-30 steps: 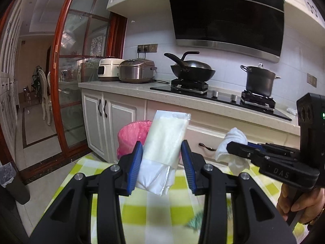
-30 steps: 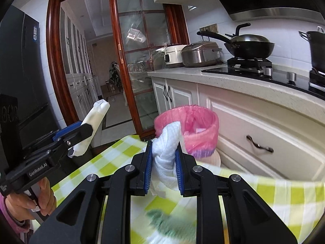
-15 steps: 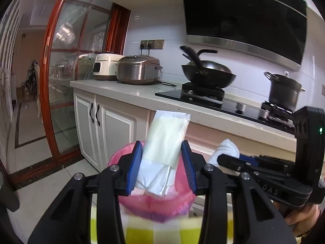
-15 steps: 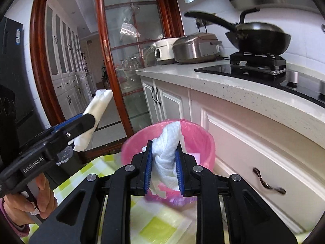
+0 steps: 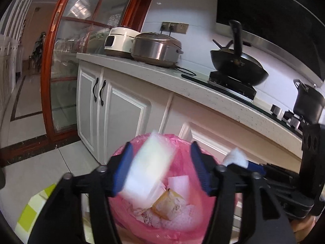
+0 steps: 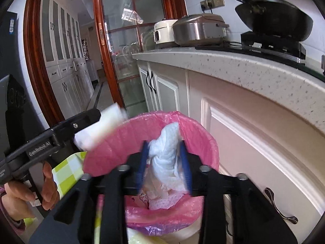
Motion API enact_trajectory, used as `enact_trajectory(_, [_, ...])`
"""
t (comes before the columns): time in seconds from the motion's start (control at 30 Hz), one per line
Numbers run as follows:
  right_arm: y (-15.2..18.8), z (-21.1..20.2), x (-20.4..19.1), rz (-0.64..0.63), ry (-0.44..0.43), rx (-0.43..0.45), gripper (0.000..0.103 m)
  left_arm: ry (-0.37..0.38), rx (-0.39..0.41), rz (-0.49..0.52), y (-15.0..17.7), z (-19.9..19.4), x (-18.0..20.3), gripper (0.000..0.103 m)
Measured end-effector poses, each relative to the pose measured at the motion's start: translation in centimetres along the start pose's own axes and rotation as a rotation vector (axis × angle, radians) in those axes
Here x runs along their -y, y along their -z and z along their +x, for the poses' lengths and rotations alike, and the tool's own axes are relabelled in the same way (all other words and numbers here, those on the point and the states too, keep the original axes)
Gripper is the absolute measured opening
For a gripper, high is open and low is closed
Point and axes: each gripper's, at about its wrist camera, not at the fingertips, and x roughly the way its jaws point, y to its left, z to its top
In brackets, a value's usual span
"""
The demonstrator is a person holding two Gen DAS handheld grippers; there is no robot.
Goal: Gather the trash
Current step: 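Open both tools over the pink-lined bin to drop the pad and cloth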
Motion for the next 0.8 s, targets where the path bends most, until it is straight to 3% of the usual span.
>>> enact_trajectory(0.03, [0.1, -0.1, 0.0, -0.004, 0.007, 0.007, 0.053, 0.000, 0.001, 0.003, 0.0, -0.1, -0.1, 0.063])
enact_trajectory(0.2, [0.4, -0.9, 0.4, 0.021, 0.006, 0.017, 0.053, -0.028, 0.028, 0.003, -0.4, -2.2, -0.3, 0.066])
enact_trajectory(0.3, [0.6, -3.4, 0.2, 0.031, 0.004, 0.025, 0.053, -0.049, 0.041, 0.017, -0.5, -4.6, -0.1, 0.076])
enact_trajectory(0.37, [0.7, -5.4, -0.2, 0.027, -0.002, 0.032, 0.053, -0.063, 0.039, 0.041, -0.4, -6.9, 0.5, 0.091])
enact_trajectory(0.5, [1.4, -11.8, -1.8, 0.026, -0.013, 0.057, 0.073, -0.089, 0.048, 0.136, 0.6, -12.4, 2.4, 0.098])
enact_trajectory(0.67, [4.0, -20.1, -4.3, 0.050, 0.006, 0.084, 0.078, -0.098, 0.058, 0.259, 3.4, -20.7, 5.8, 0.098])
enact_trajectory(0.8, [6.7, -25.8, -6.5, 0.043, 0.029, 0.106, 0.079, -0.086, 0.053, 0.285, 6.0, -26.2, 7.7, 0.098])
